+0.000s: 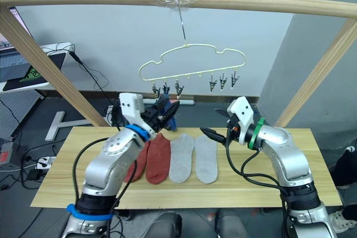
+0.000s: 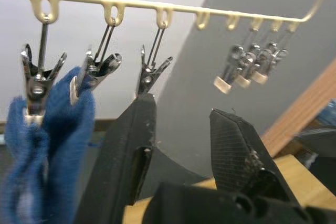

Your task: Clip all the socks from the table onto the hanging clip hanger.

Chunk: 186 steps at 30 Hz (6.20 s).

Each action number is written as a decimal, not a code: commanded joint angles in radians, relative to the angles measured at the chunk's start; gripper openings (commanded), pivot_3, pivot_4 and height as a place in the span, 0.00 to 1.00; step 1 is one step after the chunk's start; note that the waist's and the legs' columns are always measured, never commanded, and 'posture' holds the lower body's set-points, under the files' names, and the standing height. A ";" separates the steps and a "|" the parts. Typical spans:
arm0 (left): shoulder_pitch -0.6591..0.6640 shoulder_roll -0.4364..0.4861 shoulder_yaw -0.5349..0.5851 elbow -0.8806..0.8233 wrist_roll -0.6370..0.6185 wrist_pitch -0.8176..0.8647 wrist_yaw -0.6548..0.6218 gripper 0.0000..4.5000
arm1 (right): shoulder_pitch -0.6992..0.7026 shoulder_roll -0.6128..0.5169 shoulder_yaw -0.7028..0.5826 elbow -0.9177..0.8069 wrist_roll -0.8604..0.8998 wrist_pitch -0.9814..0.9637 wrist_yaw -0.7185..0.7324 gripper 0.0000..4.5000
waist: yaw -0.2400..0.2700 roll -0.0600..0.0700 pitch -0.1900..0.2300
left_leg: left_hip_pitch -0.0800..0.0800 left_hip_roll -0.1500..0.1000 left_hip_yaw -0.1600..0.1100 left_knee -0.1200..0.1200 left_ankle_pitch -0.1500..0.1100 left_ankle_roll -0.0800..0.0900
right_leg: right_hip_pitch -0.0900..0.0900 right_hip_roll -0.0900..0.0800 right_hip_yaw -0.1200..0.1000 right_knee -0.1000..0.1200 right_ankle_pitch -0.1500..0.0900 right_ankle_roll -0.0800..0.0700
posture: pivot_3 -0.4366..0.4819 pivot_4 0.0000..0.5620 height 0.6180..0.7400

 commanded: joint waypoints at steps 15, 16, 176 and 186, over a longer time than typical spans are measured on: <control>-0.107 -0.070 0.027 0.239 0.155 -0.195 0.023 0.45 | -0.133 0.024 -0.064 -0.176 0.207 0.158 -0.143 1.00 | -0.006 0.000 0.000 | -0.001 0.000 0.000 0.000 -0.001 0.001 | 0.000 0.000 -0.001 0.000 0.000 0.000 | 0.43 0.31 1.00; -0.114 -0.074 0.027 0.246 0.153 -0.200 0.018 0.45 | -0.134 0.026 -0.064 -0.175 0.208 0.158 -0.150 1.00 | -0.006 0.000 0.000 | -0.001 0.000 0.000 0.000 -0.001 0.001 | 0.000 0.000 -0.001 0.000 0.000 0.000 | 0.43 0.31 1.00; -0.124 -0.206 0.325 0.045 -0.467 0.471 0.089 0.00 | -0.092 0.217 0.239 0.311 -0.439 -0.388 -0.281 0.00 | -0.028 -0.001 -0.001 | 0.008 0.000 0.002 0.003 0.001 -0.001 | 0.002 0.001 0.002 0.011 0.000 0.001 | 0.49 0.33 1.00; -0.114 -0.191 0.304 0.032 -0.459 0.446 0.081 0.00 | -0.098 0.203 0.236 0.323 -0.449 -0.400 -0.301 0.00 | -0.027 -0.001 -0.001 | 0.007 0.000 0.002 0.002 0.001 -0.001 | 0.002 0.001 0.002 0.010 0.000 0.001 | 0.49 0.33 1.00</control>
